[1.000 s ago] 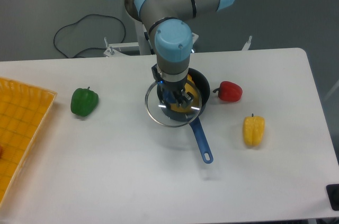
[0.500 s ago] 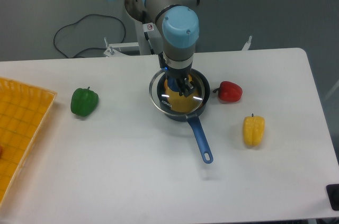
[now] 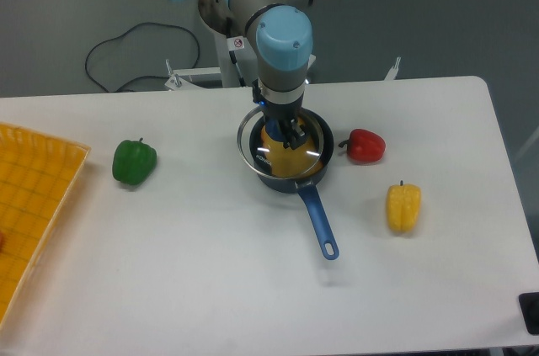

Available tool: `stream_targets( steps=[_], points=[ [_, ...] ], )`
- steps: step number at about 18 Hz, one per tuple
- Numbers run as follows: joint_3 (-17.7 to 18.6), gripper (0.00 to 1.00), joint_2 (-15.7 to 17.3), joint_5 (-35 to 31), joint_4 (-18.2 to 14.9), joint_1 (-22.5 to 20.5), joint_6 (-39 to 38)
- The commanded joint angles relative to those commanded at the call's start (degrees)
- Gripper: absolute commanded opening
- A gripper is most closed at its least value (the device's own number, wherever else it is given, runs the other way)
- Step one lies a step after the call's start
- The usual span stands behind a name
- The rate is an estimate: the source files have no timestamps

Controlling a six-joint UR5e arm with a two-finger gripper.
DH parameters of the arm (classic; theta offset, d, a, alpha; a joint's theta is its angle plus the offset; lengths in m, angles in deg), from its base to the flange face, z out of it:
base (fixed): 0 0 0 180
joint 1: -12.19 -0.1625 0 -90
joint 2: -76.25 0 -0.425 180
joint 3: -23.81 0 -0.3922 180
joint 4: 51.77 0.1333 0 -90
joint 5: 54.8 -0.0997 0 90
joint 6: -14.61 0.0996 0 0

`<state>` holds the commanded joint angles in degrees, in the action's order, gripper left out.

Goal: Close the pot lid
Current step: 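Lower the glass lid onto the saucepan rim and settle it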

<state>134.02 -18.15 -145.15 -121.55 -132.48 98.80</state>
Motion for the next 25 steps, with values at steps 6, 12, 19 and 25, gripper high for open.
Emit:
stream_targets(
  steps=[6,12,19,25],
  points=[
    [-0.09,0.51,-0.09,-0.35,0.00,-0.79,2.21],
    [-0.35,0.51,-0.35,-0.44,0.09,-0.80,2.65],
    [-0.18,0.53,-0.70,-0.53,0.61,-0.53,2.74],
    [0.09,0.53,-1.32,-0.79,0.79,-0.44,3.96]
  ],
)
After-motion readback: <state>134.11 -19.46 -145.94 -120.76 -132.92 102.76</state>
